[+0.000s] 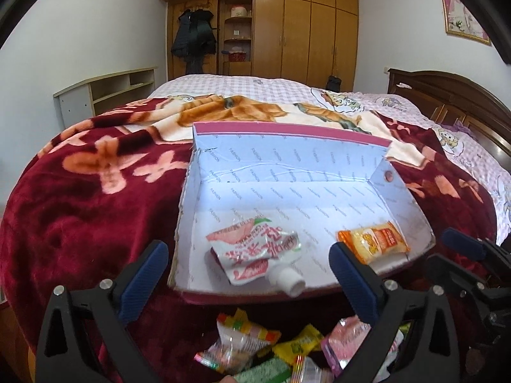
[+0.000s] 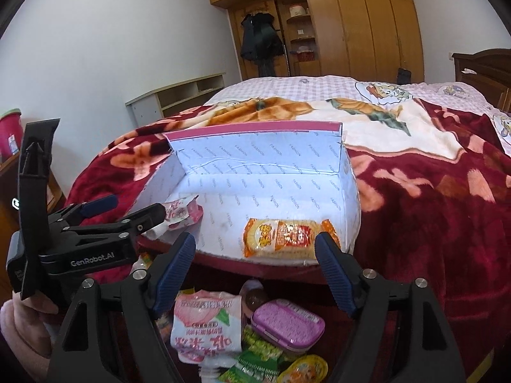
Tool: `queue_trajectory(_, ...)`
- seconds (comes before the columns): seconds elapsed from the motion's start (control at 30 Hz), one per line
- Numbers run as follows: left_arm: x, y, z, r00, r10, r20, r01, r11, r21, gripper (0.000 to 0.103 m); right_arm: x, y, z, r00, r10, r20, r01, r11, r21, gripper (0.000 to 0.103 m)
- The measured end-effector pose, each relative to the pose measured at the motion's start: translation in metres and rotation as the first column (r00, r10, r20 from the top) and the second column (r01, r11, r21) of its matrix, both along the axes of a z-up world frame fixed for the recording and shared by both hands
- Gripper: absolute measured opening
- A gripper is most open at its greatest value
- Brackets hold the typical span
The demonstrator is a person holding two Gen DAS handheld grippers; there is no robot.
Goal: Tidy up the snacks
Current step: 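Withdraw both open tools from the box back toward the snack pile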
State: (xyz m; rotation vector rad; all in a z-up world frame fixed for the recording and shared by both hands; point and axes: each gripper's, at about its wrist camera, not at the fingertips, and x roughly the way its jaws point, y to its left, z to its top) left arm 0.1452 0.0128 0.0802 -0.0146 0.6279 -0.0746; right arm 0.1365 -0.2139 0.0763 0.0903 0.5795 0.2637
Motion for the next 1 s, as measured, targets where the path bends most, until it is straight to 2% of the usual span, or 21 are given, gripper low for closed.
queue_trajectory(0.17,-0.015,0.007,0.001,1.000,0.008,-0.010,-0.008,1.000,-0.022,0.103,-0.014,0.000,0.000,1.000,-0.008,0.003,0.008,1.000,0.002,0.079)
queue_trajectory(0.47,-0.038,0.023,-0.005,0.998,0.052,-0.023,-0.052,0.999,-0.014,0.103,-0.041,0.001,-0.003,1.000,-0.013,0.010,0.013,1.000,0.020,0.079)
queue_trajectory(0.7,-0.052,0.032,-0.013,0.997,0.063,-0.047,-0.065,0.997,-0.039,0.103,-0.058,-0.001,-0.011,1.000,-0.013,-0.009,0.013,0.999,0.045,0.079)
queue_trajectory(1.0,-0.064,0.032,-0.025,0.996,0.068,-0.066,-0.070,0.997,-0.036,0.103,-0.071,-0.003,-0.022,0.999,-0.021,-0.038,0.023,0.999,0.046,0.079)
